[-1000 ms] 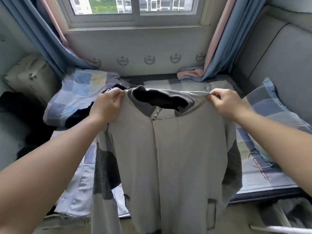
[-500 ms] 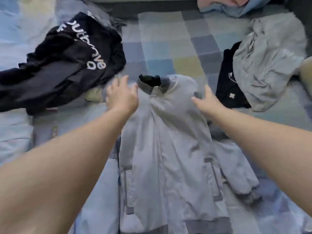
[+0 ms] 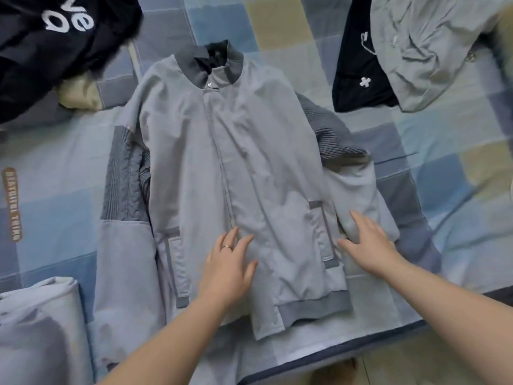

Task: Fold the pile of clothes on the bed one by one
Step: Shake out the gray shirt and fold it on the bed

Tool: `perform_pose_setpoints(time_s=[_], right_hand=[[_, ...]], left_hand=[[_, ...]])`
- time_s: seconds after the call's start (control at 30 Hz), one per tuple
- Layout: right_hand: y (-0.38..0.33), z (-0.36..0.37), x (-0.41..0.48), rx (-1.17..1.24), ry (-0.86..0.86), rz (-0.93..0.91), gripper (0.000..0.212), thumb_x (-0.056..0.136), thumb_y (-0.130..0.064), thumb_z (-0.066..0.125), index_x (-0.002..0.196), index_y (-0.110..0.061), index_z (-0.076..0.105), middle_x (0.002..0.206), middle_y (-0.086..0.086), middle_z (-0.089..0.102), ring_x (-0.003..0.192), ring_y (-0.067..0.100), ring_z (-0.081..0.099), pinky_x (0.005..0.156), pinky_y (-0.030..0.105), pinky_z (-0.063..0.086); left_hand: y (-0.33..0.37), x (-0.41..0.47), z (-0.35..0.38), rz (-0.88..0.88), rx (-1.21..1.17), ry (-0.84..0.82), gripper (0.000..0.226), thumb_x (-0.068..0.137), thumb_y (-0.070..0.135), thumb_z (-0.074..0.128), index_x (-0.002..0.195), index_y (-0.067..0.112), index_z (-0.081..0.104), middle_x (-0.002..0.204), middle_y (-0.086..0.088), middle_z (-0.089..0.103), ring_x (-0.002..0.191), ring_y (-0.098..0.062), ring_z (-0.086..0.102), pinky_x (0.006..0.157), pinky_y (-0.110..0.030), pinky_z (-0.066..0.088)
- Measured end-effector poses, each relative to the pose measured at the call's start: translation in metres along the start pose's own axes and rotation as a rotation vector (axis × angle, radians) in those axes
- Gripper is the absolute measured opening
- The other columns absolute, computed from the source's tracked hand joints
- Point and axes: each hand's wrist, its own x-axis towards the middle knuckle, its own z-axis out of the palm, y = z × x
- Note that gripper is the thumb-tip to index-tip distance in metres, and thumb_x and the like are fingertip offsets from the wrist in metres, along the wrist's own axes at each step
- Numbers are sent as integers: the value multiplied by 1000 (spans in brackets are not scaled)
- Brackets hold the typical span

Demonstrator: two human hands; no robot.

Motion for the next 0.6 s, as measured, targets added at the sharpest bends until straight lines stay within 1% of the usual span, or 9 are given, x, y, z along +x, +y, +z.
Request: perform_pose_setpoints(time_s=[0.1,0.17,0.27,0.33,0.37,0.43,0.5,0.53,0.6], right_hand=[[26,-3,1,9,35,53,87,92,-49,63,159,-27,12,165,0,15,151,28,16,113,53,28],[39,-10,12,58,73,77,91,92,-45,65,160,-27,7,166,2,9,151,29,12,114,56,26],[58,-18,47,197,124,117,103,88,-46,70,160,-26,-1,168,8,2,153,32,7,117,58,21],[67,-24,76,310,144,112,109,84,-50,73,160,-22,0,166,14,10,151,36,14,120,53,21],[71,-28,91,367,142,114,108,83,-50,74,160,-19,5,163,17,17,149,37,21,119,49,23],[73,-38,114,458,109,114,92,82,-46,77,153,-13,29,152,16,38,137,34,41,111,40,35],[79,-46,133,549,-2,76,55,83,-32,80,127,-10,55,130,11,61,113,27,59,93,33,45],[83,-50,137,618,-103,55,40,84,-25,80,116,-10,63,120,8,68,103,24,64,88,32,48],[95,-61,142,711,-254,18,27,84,-18,79,108,-11,71,108,5,74,98,23,69,88,35,54]], left_hand=[[24,2,24,58,35,16,59,92,46,55,148,28,47,163,-9,30,148,-34,27,119,-44,29],[44,10,33,79,60,26,59,93,42,61,148,28,46,163,-9,29,148,-32,26,119,-45,29],[74,29,45,114,96,45,59,95,41,62,150,32,43,165,-7,24,150,-30,21,119,-45,28],[93,47,51,120,115,83,59,94,39,64,149,31,45,165,-8,25,149,-33,23,117,-45,29],[102,56,55,117,123,106,59,93,37,66,149,31,46,164,-9,27,149,-34,25,116,-46,30],[117,76,65,84,142,144,59,93,37,66,149,32,46,164,-9,28,148,-35,27,115,-48,31],[134,94,76,35,161,181,58,93,39,63,148,34,45,165,-7,26,147,-37,26,114,-49,31],[144,101,81,15,169,204,58,92,39,63,148,34,45,165,-7,26,147,-39,26,114,-50,31],[170,116,87,-40,175,243,60,90,37,63,148,34,45,166,-8,24,148,-40,23,115,-52,27]])
